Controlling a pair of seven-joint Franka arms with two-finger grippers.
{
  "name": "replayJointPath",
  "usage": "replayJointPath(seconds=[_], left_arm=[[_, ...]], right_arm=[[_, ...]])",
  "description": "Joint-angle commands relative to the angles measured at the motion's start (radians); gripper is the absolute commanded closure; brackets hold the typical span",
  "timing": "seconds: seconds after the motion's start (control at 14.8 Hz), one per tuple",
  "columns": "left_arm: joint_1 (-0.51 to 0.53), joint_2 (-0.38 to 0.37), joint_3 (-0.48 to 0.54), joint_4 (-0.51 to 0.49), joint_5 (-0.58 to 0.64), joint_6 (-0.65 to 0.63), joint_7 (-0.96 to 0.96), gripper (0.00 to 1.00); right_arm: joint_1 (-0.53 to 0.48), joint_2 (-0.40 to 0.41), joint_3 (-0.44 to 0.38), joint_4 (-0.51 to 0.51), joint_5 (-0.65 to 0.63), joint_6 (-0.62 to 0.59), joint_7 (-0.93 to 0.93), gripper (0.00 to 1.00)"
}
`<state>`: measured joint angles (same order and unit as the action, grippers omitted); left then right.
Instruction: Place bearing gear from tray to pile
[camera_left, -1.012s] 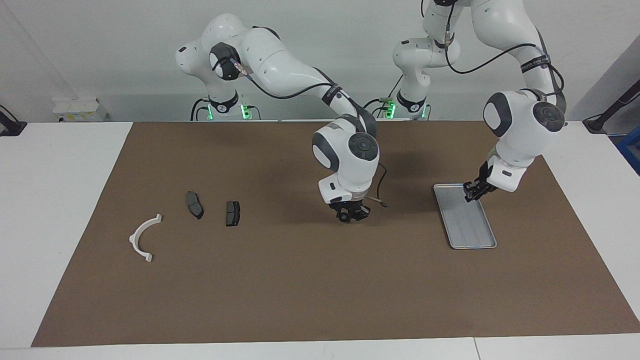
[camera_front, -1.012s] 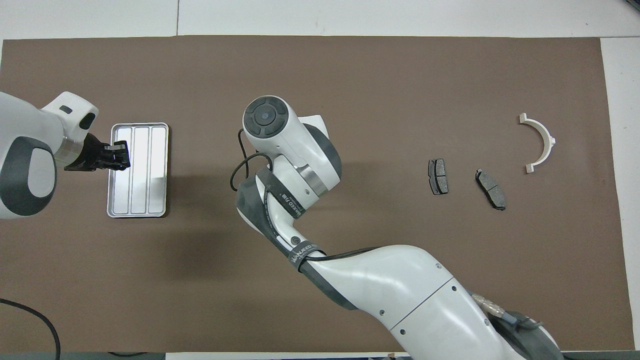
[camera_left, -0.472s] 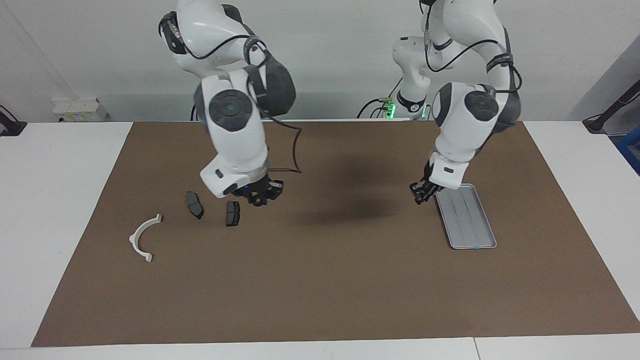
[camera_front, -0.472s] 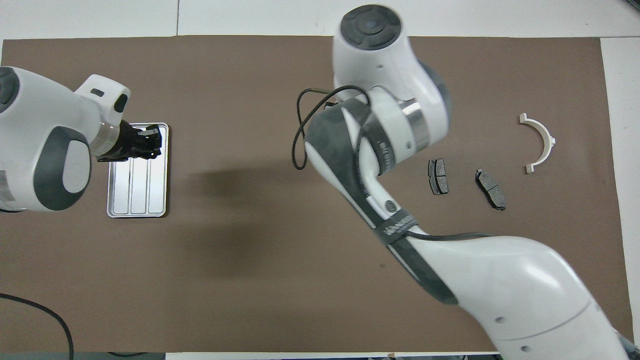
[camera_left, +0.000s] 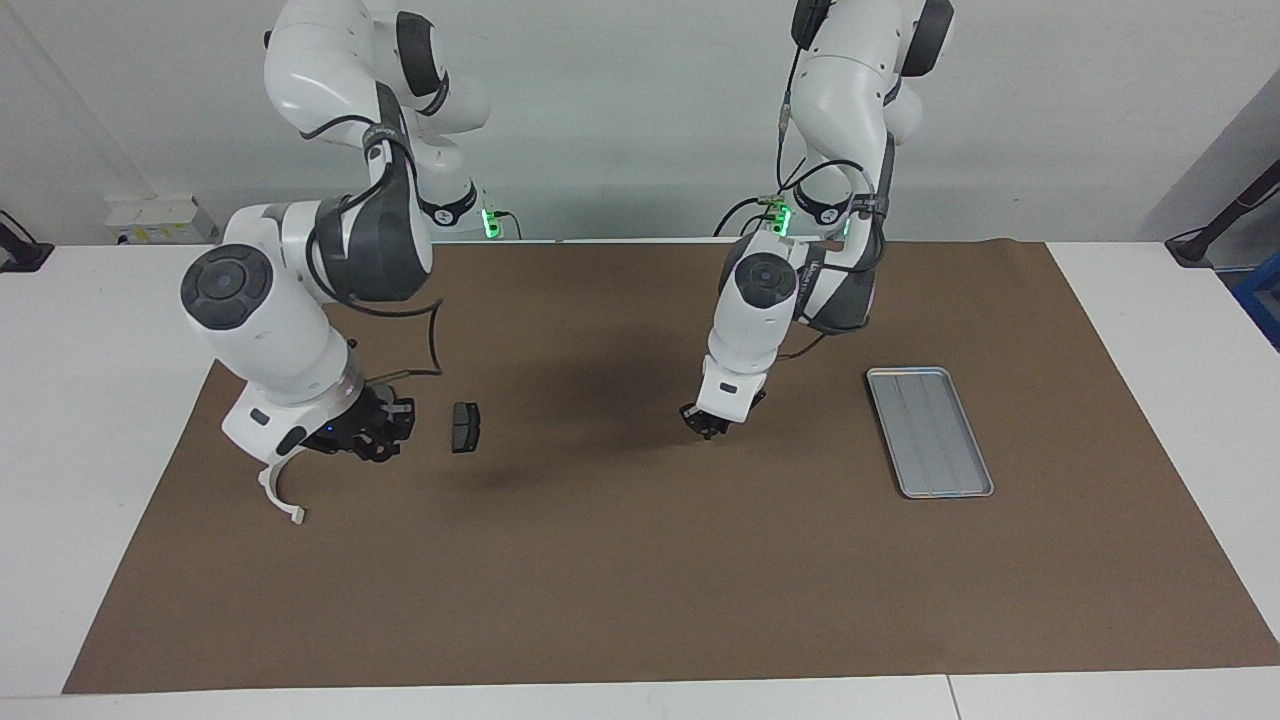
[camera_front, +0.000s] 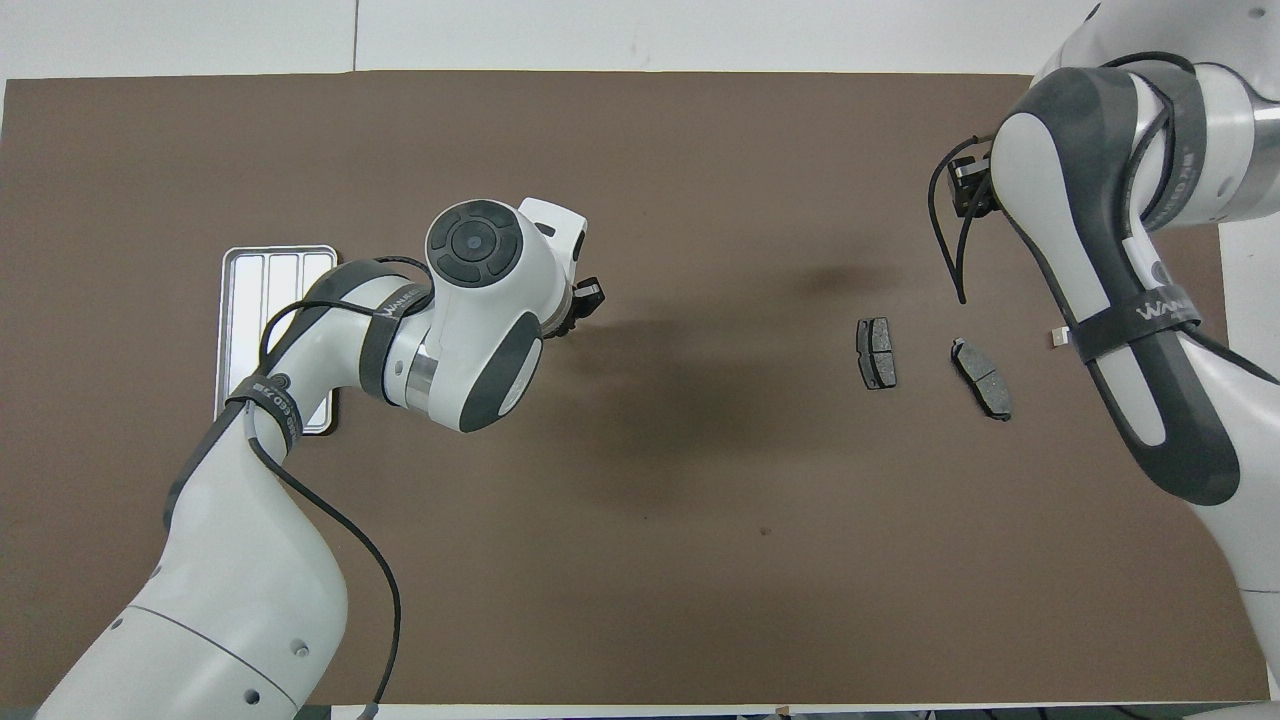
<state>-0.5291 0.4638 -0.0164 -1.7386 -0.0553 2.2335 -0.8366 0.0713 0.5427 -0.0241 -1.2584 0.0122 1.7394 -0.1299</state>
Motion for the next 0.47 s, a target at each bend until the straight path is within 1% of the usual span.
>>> replayJointPath(seconds=[0.0, 0.07, 0.13, 0.2, 0.27, 0.34, 0.4], left_arm=[[-0.011, -0.028, 0.015, -0.065, 0.015, 0.041, -0.012, 0.86], [-0.012, -0.033, 0.015, -0.099, 0.015, 0.082, -0.013, 0.86], [-0.020, -0.039, 0.015, -0.114, 0.015, 0.098, -0.013, 0.86], [-0.022, -0.040, 0.015, -0.116, 0.015, 0.097, -0.016, 0.83], [-0.020, -0.040, 0.015, -0.114, 0.015, 0.097, -0.016, 0.65], [-0.020, -0.040, 0.018, -0.108, 0.014, 0.089, -0.028, 0.10], [-0.016, -0.040, 0.024, -0.096, 0.014, 0.074, -0.039, 0.00]], right_arm=[[-0.002, -0.105, 0.015, -0.298, -0.021, 0.234, -0.016, 1.00], [-0.005, -0.102, 0.013, -0.344, -0.021, 0.306, -0.016, 1.00], [-0.014, -0.087, 0.013, -0.363, -0.021, 0.349, -0.016, 1.00], [-0.018, -0.067, 0.013, -0.371, -0.021, 0.386, -0.016, 1.00], [-0.022, -0.044, 0.013, -0.372, -0.021, 0.417, -0.017, 1.00], [-0.033, -0.024, 0.015, -0.372, -0.021, 0.443, -0.034, 1.00], [-0.037, -0.009, 0.013, -0.372, -0.021, 0.472, -0.046, 1.00]])
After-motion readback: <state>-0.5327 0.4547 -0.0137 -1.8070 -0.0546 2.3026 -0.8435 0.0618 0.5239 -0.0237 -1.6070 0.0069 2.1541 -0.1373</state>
